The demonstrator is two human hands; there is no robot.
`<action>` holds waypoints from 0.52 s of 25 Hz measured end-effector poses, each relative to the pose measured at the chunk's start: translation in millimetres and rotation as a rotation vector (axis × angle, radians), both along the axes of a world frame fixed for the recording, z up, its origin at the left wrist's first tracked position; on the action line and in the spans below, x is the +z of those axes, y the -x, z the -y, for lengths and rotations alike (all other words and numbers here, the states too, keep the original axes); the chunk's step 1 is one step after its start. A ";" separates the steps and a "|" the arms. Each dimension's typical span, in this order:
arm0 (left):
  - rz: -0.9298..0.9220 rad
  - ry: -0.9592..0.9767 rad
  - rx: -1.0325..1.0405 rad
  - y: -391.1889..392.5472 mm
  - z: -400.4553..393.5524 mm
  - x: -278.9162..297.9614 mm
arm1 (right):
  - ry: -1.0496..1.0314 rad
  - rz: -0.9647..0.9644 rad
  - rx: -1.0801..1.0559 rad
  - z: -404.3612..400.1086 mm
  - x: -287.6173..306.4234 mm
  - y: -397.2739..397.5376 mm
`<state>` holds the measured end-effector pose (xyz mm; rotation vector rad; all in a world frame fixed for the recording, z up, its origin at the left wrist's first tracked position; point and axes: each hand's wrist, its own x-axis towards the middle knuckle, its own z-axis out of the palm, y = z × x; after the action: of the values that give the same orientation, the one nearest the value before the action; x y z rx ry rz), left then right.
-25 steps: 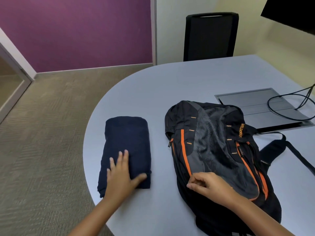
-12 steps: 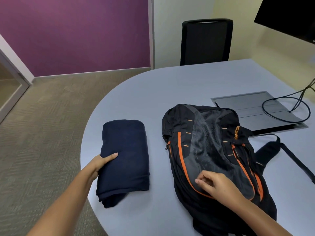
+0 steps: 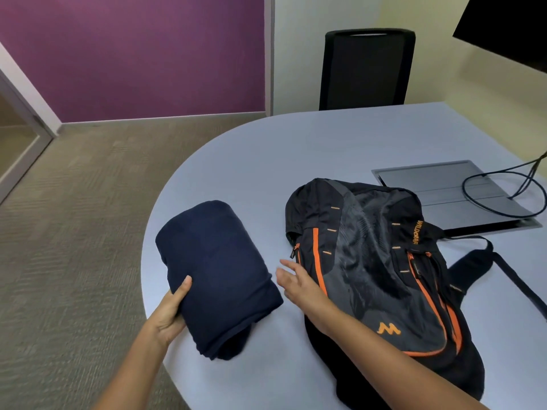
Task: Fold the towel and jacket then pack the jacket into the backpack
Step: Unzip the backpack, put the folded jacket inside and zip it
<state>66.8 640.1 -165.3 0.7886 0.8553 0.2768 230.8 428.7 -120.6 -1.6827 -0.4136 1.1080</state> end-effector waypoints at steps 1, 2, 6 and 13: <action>0.026 0.020 0.018 3.8 3.2 2.4 | -0.050 -0.142 -0.033 -12.8 2.7 2.5; 0.051 0.046 0.039 7.2 6.8 6.2 | -0.095 -0.241 -0.048 -21.7 4.3 2.5; 0.090 0.133 0.026 18.6 17.4 15.4 | -0.174 -0.383 0.015 -35.6 11.0 4.1; 0.130 -0.058 -0.200 14.4 11.3 46.8 | -0.187 -0.609 -0.085 -27.0 -0.4 25.2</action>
<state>52.4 628.7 -118.5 0.8936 0.6434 0.1737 205.7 455.7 -121.0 -1.1163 -0.0506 1.3999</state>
